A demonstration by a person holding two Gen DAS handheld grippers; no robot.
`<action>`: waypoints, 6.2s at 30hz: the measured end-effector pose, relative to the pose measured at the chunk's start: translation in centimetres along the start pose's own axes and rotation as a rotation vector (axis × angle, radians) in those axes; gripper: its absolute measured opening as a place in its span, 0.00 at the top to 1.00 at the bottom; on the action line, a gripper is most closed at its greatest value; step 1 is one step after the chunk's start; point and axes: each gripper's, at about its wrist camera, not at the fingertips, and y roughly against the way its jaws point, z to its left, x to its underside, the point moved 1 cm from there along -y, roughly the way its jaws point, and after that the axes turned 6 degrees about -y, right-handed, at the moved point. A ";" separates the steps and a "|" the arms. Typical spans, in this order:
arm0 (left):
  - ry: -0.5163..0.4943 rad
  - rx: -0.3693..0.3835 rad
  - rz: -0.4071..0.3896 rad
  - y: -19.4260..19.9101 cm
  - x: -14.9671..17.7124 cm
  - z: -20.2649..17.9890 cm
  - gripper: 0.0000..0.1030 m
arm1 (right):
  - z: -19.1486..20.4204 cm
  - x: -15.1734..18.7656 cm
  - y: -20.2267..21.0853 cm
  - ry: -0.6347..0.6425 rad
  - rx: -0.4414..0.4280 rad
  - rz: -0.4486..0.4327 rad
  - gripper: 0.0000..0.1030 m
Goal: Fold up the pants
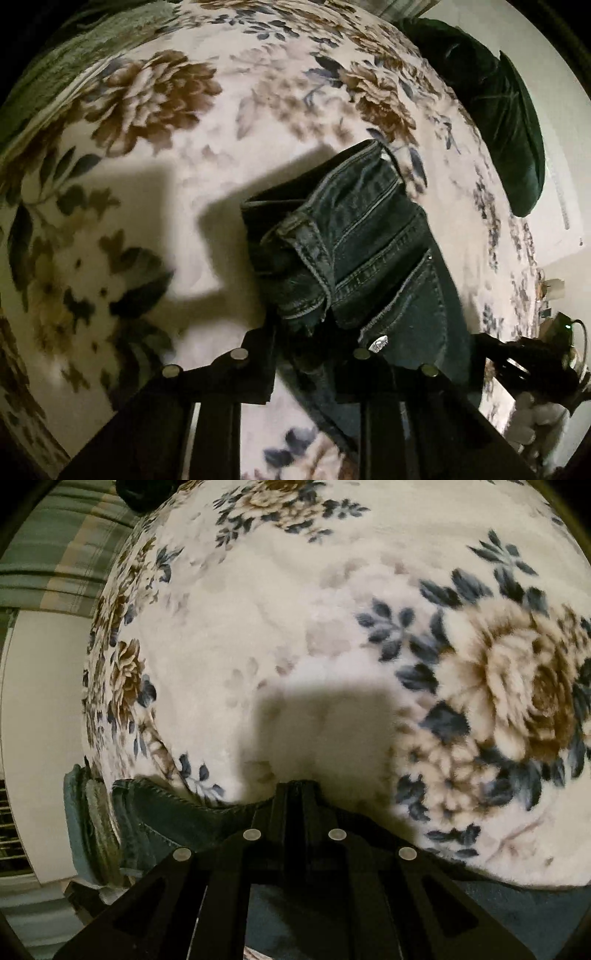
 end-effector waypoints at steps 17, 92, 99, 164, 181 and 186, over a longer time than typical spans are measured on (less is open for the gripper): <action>-0.182 -0.145 0.019 3.0 0.3 -3.3 0.23 | -3.9 2.6 5.4 -0.086 -0.093 -0.082 0.30; -0.484 -0.099 0.117 2.0 11.5 -15.8 0.00 | -10.6 20.2 6.6 -0.124 -0.219 -0.245 0.24; -0.563 -0.030 0.203 -3.0 12.3 -21.4 0.00 | -20.2 22.0 14.8 -0.323 -0.066 -0.375 0.18; -0.382 0.283 -0.464 13.8 6.6 -16.4 0.80 | -20.7 20.3 12.5 -0.320 0.078 -0.335 0.13; -0.804 0.311 -0.137 6.6 28.4 -33.4 0.81 | -37.0 25.0 20.9 -0.507 0.143 -0.421 0.13; -0.919 0.193 -0.002 1.5 32.5 -35.2 0.79 | -40.3 25.7 21.3 -0.550 0.124 -0.423 0.13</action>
